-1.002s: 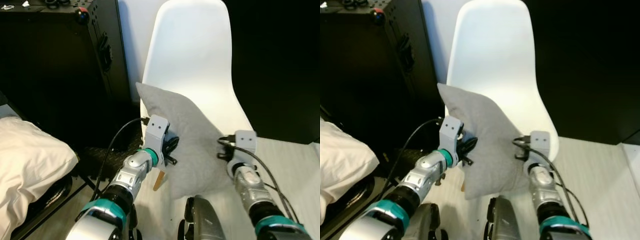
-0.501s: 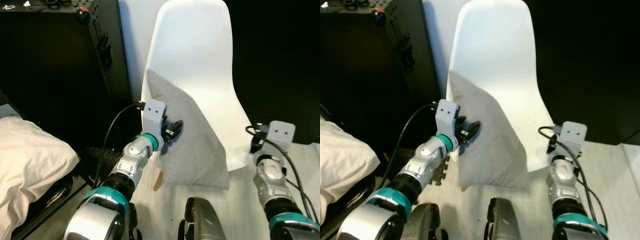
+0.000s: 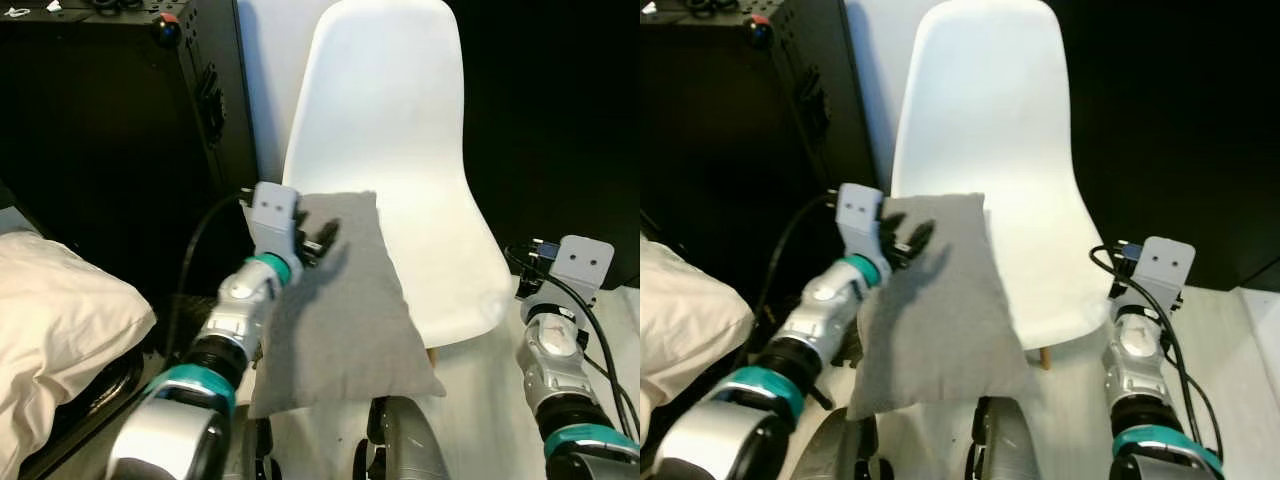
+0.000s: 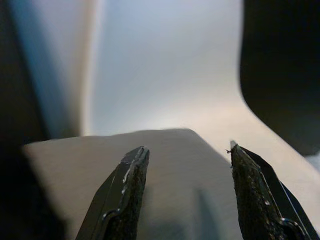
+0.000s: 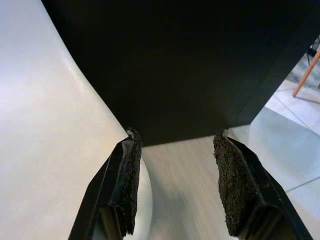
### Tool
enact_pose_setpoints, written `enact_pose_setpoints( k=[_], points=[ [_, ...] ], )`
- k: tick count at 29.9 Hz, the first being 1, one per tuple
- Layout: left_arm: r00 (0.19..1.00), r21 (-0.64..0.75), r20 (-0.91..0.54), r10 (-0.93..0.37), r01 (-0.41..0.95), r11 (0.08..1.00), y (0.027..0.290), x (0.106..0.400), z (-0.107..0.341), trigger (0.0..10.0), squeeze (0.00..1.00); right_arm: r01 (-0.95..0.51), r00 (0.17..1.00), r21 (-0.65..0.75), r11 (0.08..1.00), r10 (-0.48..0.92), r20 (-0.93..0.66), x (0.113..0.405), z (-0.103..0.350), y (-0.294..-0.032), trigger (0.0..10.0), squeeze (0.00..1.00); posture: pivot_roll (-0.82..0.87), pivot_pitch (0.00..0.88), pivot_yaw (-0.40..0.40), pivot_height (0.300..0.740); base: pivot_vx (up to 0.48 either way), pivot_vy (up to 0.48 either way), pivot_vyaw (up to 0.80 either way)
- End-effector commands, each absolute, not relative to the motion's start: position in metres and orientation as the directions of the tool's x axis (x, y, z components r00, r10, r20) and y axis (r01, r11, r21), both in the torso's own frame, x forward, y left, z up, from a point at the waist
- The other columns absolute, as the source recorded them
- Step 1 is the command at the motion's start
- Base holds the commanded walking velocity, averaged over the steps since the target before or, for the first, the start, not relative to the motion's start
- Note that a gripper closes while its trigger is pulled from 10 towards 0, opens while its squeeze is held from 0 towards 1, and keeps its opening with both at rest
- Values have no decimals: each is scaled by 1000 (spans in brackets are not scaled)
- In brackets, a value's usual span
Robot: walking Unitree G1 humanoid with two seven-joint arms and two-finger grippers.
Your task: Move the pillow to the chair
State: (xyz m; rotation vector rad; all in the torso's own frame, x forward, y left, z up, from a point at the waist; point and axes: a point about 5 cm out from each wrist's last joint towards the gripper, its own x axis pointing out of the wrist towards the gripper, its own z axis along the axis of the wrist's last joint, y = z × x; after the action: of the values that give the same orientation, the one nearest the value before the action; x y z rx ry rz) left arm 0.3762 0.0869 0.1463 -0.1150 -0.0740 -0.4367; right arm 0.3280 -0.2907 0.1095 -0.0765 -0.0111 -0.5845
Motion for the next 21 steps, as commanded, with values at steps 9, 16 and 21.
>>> enact_pose_setpoints(
  k=[9, 16, 21],
  points=[
    [948, -60, 104, -300, 307, 950, 128, 356, 123, 10000, 0, 353, 935, -19, 935, -352, 32, 331, 97, -250, 10000, 0, 42, 77, 18, 621, 0, 0, 0],
    [992, -41, 103, -73, 77, 996, 179, 316, 108, 10000, 0, -42, 993, 9, 999, 40, 113, 322, 102, -175, 10000, 0, 70, 49, -1, 621, 0, 0, 0],
    [993, -3, 106, -58, 59, 998, 178, 304, 107, 10000, 0, -53, 995, 6, 999, 52, 89, 317, 92, -168, 10000, 0, 104, 31, -39, 621, 0, 0, 0]
  ],
)
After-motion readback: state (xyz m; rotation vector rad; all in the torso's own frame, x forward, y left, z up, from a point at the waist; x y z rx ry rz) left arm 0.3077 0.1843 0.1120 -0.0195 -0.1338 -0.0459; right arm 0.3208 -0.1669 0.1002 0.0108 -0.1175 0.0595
